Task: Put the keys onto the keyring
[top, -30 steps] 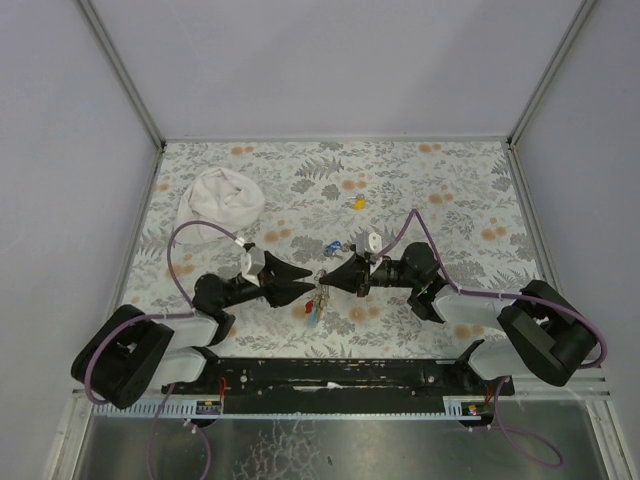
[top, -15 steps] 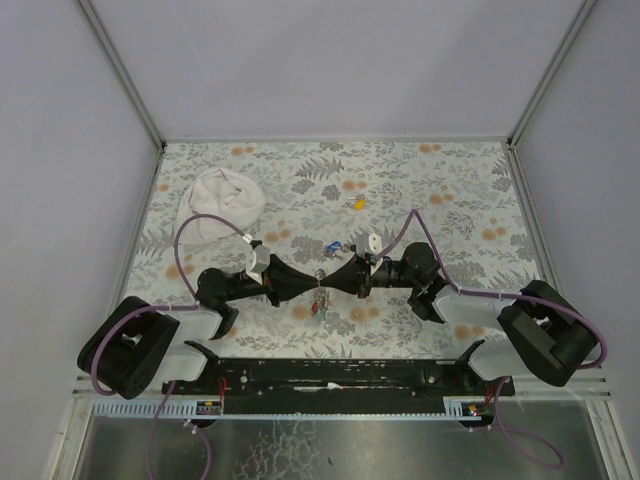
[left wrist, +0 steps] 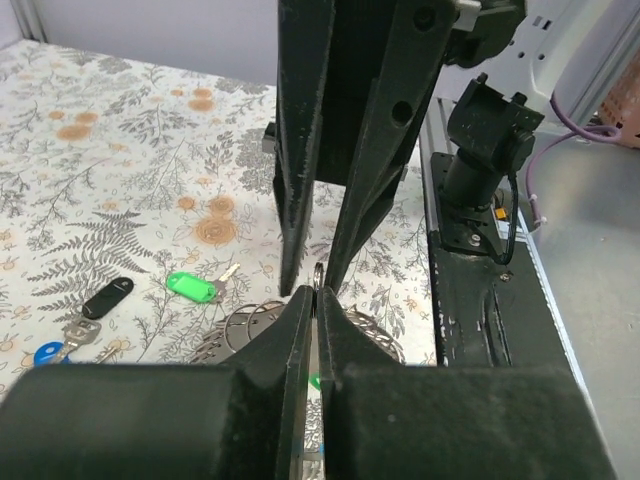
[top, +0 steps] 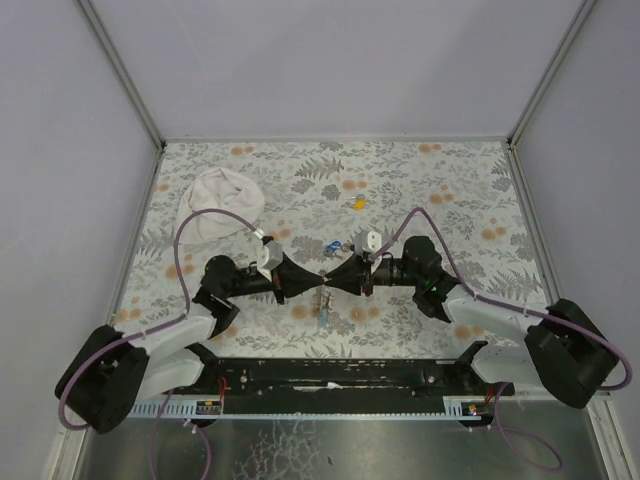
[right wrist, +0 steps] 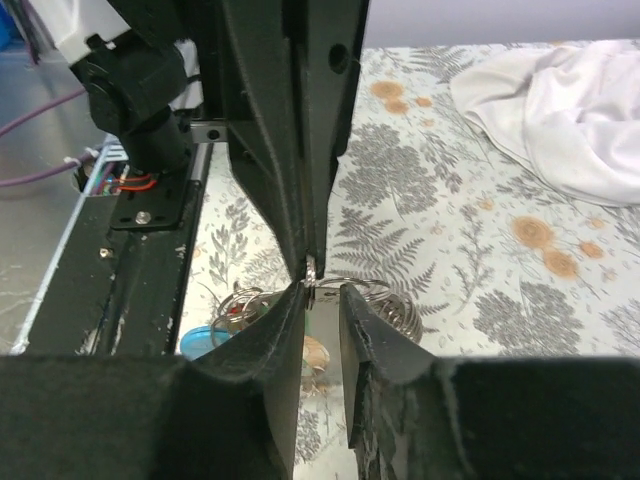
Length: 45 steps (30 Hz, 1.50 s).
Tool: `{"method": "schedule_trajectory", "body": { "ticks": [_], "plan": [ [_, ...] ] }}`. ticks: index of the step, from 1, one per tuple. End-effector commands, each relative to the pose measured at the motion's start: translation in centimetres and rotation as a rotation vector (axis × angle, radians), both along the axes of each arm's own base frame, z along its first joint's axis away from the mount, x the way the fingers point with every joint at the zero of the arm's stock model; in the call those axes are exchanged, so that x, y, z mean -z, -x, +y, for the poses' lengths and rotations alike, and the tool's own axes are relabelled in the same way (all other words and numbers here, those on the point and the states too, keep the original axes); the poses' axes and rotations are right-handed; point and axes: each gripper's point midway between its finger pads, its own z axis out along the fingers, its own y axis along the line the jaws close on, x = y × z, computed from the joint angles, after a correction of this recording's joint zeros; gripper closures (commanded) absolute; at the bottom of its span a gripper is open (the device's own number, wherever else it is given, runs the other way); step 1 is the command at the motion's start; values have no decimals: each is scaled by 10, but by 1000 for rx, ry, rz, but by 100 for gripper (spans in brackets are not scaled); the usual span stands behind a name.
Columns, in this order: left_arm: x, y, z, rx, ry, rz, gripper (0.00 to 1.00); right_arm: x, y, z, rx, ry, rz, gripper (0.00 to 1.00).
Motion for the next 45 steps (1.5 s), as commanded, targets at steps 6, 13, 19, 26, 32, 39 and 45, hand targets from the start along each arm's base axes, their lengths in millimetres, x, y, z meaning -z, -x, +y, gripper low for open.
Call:
{"method": "schedule_trajectory", "body": {
  "ticks": [6, 13, 19, 26, 32, 39, 45],
  "plan": [
    [-3, -14, -23, -178, -271, -88, 100, -7, -17, -27, 138, 209, -73, 68],
    [6, -18, -33, -254, -517, -78, 100, -10, -15, -32, 129, 251, -115, 67],
    [0, -11, -37, -239, -622, -106, 100, -9, -15, -37, 131, 258, -163, 65],
    [-10, -10, -32, -230, -693, -142, 100, -18, -4, -35, 76, 198, -235, 63],
    [-24, -3, -36, -179, -690, -154, 100, -24, 5, -29, 8, 164, -249, 63],
    [-22, -1, -37, -157, -729, -123, 100, -29, 2, -23, -3, 128, -263, 64],
    [-21, -2, -37, -160, -741, -121, 100, -26, 0, -22, 7, 123, -265, 65]
  ]
}}
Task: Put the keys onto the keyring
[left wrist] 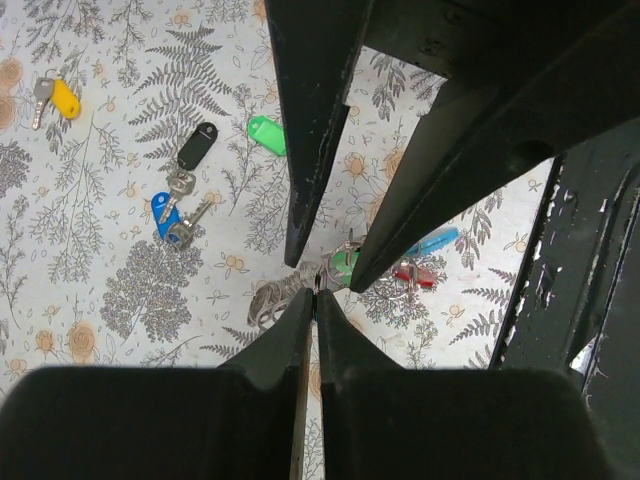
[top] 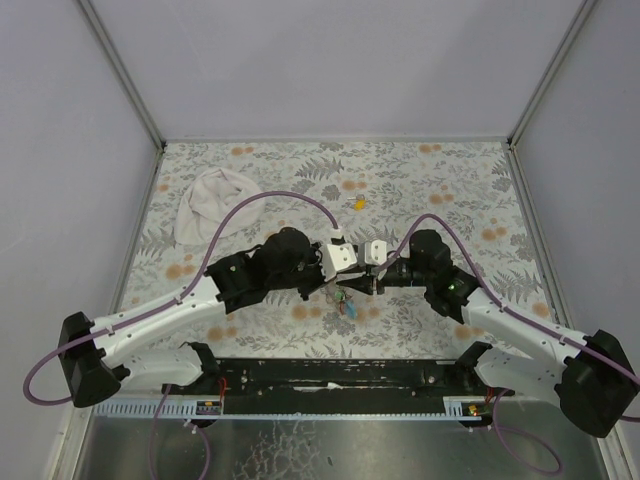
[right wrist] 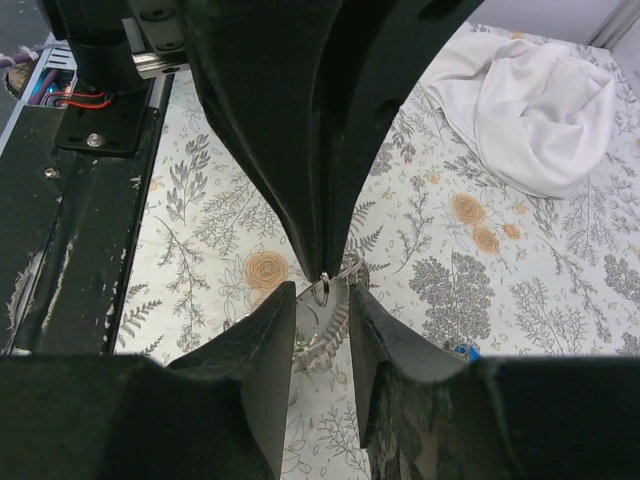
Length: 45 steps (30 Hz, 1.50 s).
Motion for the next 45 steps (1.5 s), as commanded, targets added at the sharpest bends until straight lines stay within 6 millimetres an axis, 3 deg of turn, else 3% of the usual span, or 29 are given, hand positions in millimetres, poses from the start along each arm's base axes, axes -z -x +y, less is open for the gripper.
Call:
{"method": "schedule_trajectory", "body": {
  "ticks": [1, 12, 23, 39, 41, 43, 45],
  "plan": [
    [-20, 0, -6, 22, 32, -35, 100, -12, 0, 7, -28, -49, -37, 66],
    [-21, 1, -9, 35, 41, -39, 100, -3, 2, 14, -73, -26, 41, 76],
    [-24, 3, -9, 48, 67, -50, 100, -2, -11, 11, 23, -77, 12, 71],
    [-18, 2, -10, 48, 52, -43, 100, -6, 2, 16, -64, -89, 48, 76],
    [-16, 2, -10, 47, 48, -42, 100, -6, 3, 16, -66, -90, 52, 80],
    [-14, 1, -10, 42, 46, -42, 100, -7, 2, 17, -62, -91, 53, 92],
    [-13, -3, -9, 22, 56, -57, 94, -6, -1, 17, -51, -92, 61, 100]
  ]
}}
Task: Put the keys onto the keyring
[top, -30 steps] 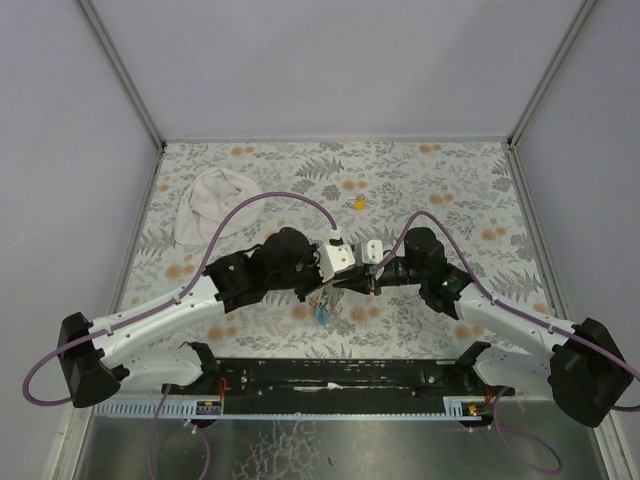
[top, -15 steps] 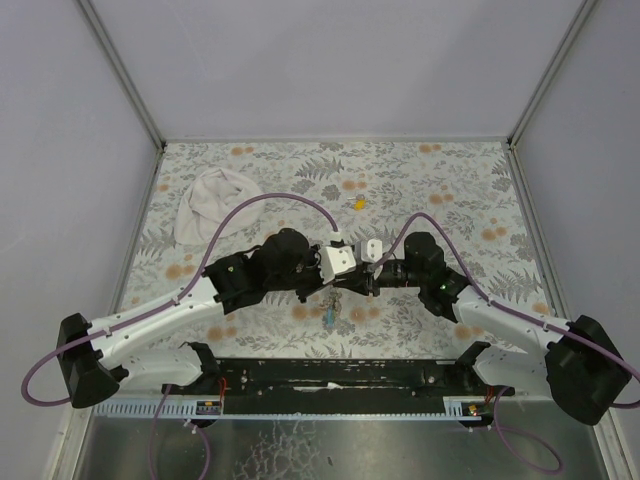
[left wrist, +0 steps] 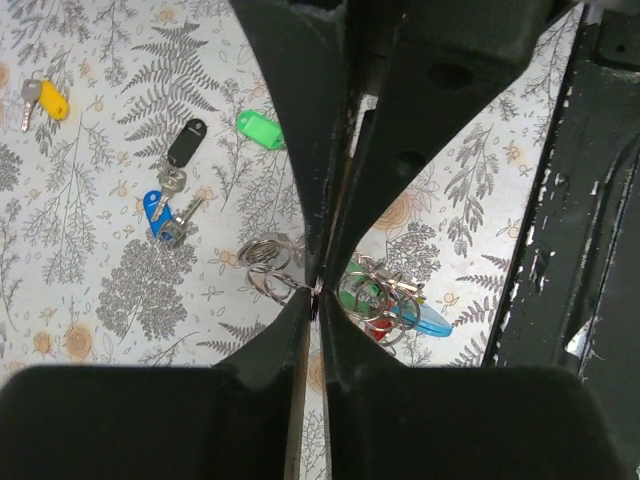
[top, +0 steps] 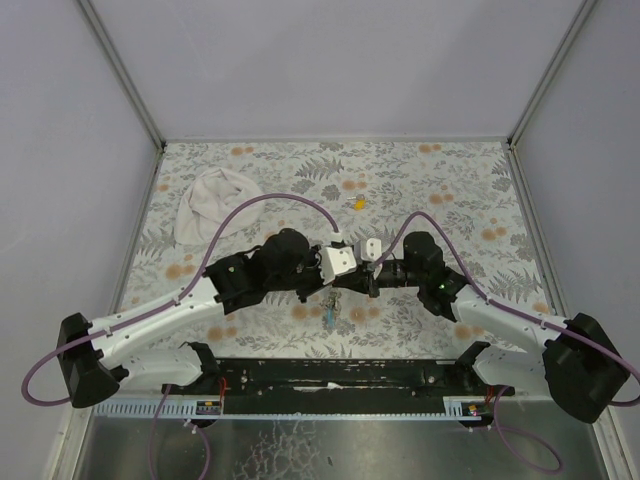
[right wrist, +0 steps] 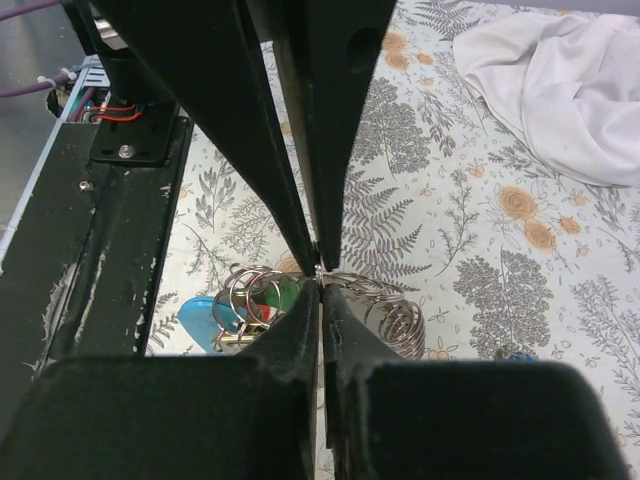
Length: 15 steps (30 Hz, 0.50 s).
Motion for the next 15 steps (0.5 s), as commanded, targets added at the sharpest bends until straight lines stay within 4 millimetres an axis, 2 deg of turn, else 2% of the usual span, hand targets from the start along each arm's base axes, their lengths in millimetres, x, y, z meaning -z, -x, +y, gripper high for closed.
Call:
{"method": "schedule_trajectory", "body": {
  "ticks": [1, 3, 5, 11, 15],
  "plan": [
    [-15, -12, -11, -20, 84, -79, 88, -25, -6, 7, -5, -65, -39, 100],
    [-13, -14, -9, -37, 122, -109, 80, -27, -9, 5, 16, -79, -32, 100],
    [-24, -17, -10, -49, 219, -161, 73, -30, -11, 2, 29, -105, -31, 100],
    [-44, -32, 7, -138, 483, -219, 70, -37, -9, 1, 34, -170, -24, 100],
    [-48, -29, 19, -134, 649, -212, 70, -38, -8, 1, 32, -202, -13, 100]
  ]
}}
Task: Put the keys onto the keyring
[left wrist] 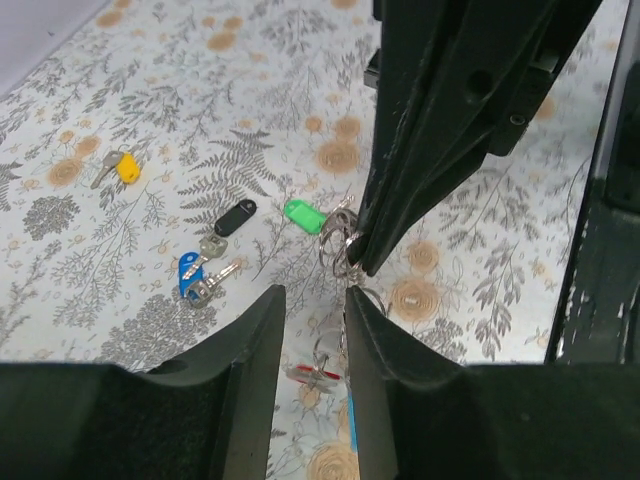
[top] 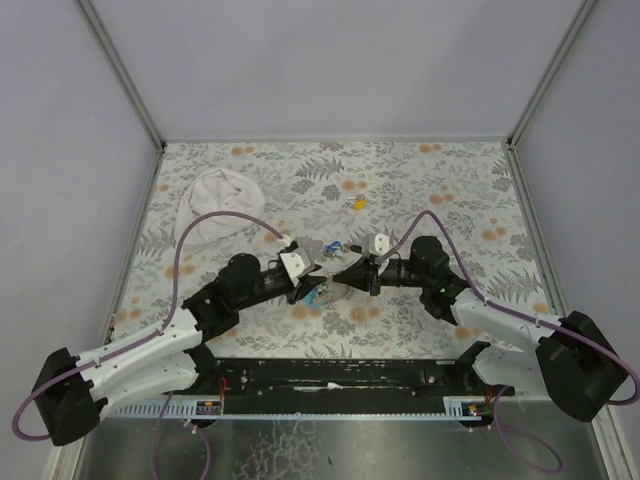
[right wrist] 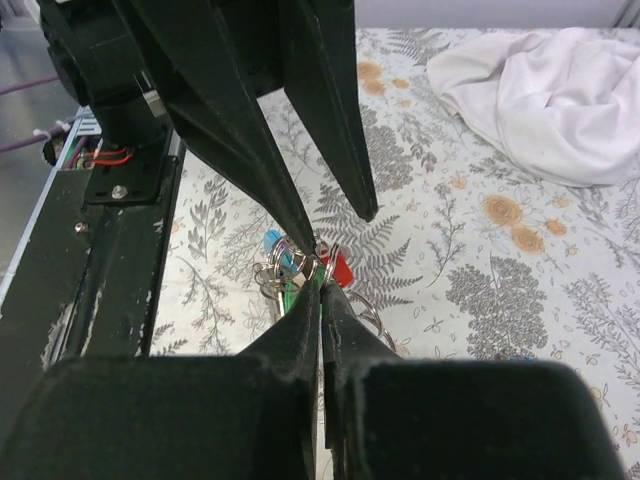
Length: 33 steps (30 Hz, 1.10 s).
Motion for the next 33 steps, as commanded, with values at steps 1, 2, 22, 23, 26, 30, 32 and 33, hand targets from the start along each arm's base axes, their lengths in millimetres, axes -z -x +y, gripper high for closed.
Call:
{"method": "schedule_trajectory", "body": {
  "ticks": [1, 2, 22, 23, 26, 30, 32, 33],
  "plan": [
    [-46, -7, 6, -8, 315, -90, 70, -34, 0, 4, -19, -133, -70, 100],
    [-47, -7, 10, -6, 351, -91, 70, -35, 1, 4, -19, -144, -69, 100],
    [-18, 4, 29, 155, 486, 1, 70, -33, -5, 11, -42, -191, -52, 100],
    [-16, 5, 29, 159, 485, 2, 70, -32, -4, 11, -49, -191, -48, 100],
    [-16, 10, 24, 209, 486, 17, 70, -31, -2, 13, -66, -195, -40, 100],
    [-14, 15, 19, 267, 482, 36, 70, -32, 0, 14, -86, -203, -36, 100],
    [-13, 16, 17, 281, 479, 39, 70, -33, 0, 15, -91, -203, -36, 100],
    [-13, 15, 17, 282, 477, 40, 70, -33, 0, 15, -92, -202, -35, 100]
  ]
}}
